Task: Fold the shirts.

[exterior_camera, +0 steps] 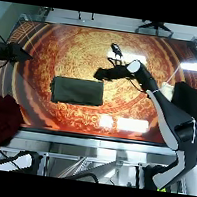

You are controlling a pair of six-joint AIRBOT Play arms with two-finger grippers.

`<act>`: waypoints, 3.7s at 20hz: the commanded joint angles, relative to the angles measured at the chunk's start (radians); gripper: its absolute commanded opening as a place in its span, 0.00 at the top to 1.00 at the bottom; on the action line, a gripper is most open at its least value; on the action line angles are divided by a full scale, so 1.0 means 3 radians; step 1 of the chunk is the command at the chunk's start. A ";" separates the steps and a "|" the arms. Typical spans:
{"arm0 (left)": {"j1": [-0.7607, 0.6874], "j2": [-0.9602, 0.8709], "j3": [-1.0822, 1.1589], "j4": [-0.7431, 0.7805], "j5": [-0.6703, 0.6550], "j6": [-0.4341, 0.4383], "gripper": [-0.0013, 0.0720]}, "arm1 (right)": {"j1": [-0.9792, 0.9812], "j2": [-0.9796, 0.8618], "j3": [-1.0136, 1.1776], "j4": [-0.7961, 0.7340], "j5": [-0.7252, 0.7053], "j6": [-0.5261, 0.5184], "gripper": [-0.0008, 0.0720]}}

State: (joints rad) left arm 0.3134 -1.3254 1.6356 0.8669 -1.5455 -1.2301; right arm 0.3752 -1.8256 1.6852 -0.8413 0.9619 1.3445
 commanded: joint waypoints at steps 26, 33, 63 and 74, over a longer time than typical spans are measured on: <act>0.0004 0.0003 -0.0008 0.0014 -0.0107 -0.0003 0.96 | -0.0383 0.0590 0.0010 0.0478 -0.0277 0.0048 0.97; 0.0004 0.0003 -0.0008 0.0013 -0.0309 -0.0032 0.96 | -0.1630 0.1634 0.0010 -0.0512 -0.0121 0.1022 0.97; 0.0001 0.0003 -0.0008 0.0003 -0.0516 -0.0037 0.96 | -0.3878 0.2435 -0.1918 -0.1338 0.2057 0.1147 0.19; -0.0079 0.0474 -0.0455 -0.0009 -0.0425 0.0020 0.96 | -0.3745 0.2839 -0.1024 0.0195 0.2193 0.0984 0.88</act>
State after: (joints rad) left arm 0.3000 -1.2633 1.5787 0.8623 -1.7103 -1.2503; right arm -0.7719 -1.0286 1.3563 -0.9604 1.7081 1.7340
